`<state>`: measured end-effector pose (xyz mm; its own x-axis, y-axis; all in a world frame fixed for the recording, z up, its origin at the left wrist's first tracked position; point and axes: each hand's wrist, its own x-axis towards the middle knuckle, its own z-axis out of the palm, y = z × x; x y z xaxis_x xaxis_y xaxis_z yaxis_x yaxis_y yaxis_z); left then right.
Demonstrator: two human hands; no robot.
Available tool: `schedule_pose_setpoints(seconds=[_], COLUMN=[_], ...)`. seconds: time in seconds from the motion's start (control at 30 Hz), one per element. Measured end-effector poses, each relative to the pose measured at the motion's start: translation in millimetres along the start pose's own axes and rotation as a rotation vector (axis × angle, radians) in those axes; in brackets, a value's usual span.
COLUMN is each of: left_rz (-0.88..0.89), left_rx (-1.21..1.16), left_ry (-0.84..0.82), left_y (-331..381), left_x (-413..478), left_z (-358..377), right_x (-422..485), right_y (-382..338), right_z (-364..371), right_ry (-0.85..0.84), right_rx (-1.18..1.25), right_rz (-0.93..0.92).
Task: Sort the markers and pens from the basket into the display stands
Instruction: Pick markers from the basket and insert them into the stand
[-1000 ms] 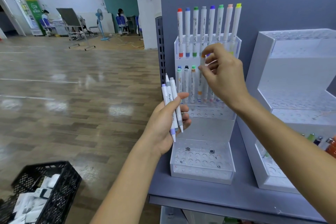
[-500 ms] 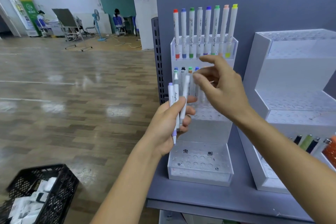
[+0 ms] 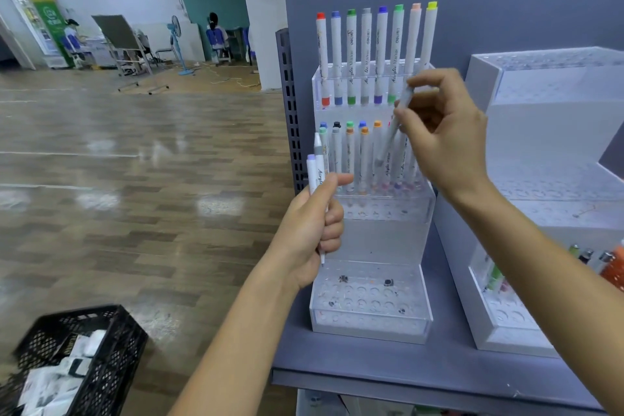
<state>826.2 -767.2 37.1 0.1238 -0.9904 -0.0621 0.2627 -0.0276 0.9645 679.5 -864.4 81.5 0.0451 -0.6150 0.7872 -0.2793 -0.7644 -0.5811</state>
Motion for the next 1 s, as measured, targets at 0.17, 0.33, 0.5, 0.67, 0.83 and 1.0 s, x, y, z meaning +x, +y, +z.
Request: schedule_pose_setpoints(seconds=[0.17, 0.33, 0.5, 0.67, 0.83, 1.0], left_rz=[-0.06, -0.01, 0.006, 0.009, 0.007, 0.028], left_rx=[-0.167, -0.084, -0.006, -0.005, 0.0, 0.17], left_ry=[-0.01, -0.028, -0.048, -0.064, -0.119, -0.249], left_y=[1.3, -0.1, -0.2, 2.3, 5.4, 8.2], left_x=[1.0, -0.8, -2.6, -1.2, -1.7, -2.7], left_z=[1.7, 2.4, 2.3, 2.5, 5.7, 9.8], right_x=[-10.6, -11.3, -12.6, -18.0, -39.0, -45.5], right_y=[12.2, 16.3, 19.7, 16.8, 3.2, 14.4], right_z=[12.0, 16.0, 18.5, 12.2, 1.7, 0.2], right_ry=[-0.083, -0.134, -0.158, -0.112, -0.201, -0.263], right_rx=[-0.157, -0.299, -0.312, -0.284, -0.242, -0.36], right_rz=[-0.052, -0.114, -0.131, -0.173, -0.474, -0.692])
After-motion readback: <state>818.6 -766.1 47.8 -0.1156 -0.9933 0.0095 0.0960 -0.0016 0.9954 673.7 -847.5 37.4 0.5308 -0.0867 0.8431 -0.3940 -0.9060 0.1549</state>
